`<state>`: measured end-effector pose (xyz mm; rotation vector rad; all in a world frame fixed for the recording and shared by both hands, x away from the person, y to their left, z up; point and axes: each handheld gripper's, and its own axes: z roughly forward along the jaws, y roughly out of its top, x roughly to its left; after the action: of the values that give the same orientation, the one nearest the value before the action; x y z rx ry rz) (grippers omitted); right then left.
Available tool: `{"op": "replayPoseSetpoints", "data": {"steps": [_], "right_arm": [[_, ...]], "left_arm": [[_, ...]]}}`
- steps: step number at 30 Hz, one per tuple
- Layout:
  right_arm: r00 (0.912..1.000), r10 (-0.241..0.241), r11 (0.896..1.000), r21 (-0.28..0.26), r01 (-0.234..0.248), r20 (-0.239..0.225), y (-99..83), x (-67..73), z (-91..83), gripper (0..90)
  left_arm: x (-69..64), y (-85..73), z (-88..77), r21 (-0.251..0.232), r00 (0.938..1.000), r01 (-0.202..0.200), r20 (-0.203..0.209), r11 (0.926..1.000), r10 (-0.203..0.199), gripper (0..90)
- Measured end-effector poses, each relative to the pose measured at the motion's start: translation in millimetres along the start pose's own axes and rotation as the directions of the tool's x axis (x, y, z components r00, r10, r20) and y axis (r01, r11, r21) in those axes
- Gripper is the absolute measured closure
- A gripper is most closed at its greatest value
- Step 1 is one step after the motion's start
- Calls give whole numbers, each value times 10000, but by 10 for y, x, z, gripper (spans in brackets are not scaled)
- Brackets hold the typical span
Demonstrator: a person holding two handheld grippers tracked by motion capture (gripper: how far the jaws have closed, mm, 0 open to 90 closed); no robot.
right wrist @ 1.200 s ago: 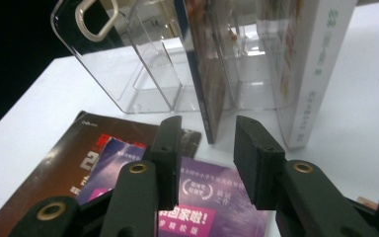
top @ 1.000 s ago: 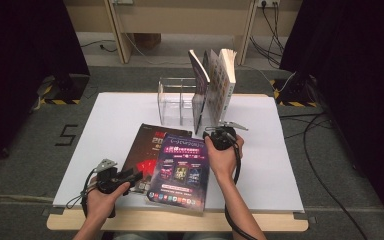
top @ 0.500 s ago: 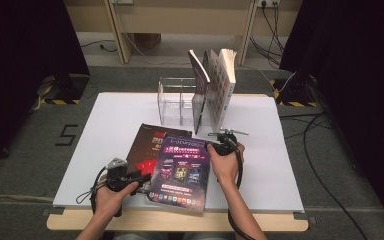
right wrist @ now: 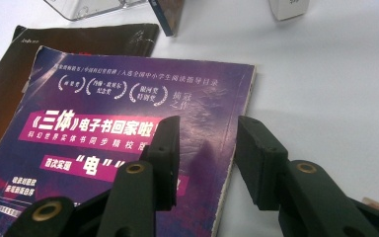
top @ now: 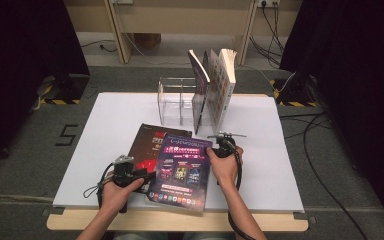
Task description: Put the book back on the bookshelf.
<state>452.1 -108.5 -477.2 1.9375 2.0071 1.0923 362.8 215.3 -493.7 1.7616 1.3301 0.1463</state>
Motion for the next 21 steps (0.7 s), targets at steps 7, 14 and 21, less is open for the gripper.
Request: {"op": "replayPoseSetpoints", "data": {"steps": [7,14,21], "right_arm": [[10000,-8,10000,79,7,72,-13,1,31,614],[9999,-43,10000,79,42,112,-21,5,36,605],[9999,-87,10000,10,87,138,-32,10,39,600]], "left_arm": [[0,22,26,-32,9999,-8,-168,10000,7,479],[3,54,56,4,9997,13,-249,10000,-13,476],[-28,70,102,50,10000,34,-87,10000,-33,472]]}}
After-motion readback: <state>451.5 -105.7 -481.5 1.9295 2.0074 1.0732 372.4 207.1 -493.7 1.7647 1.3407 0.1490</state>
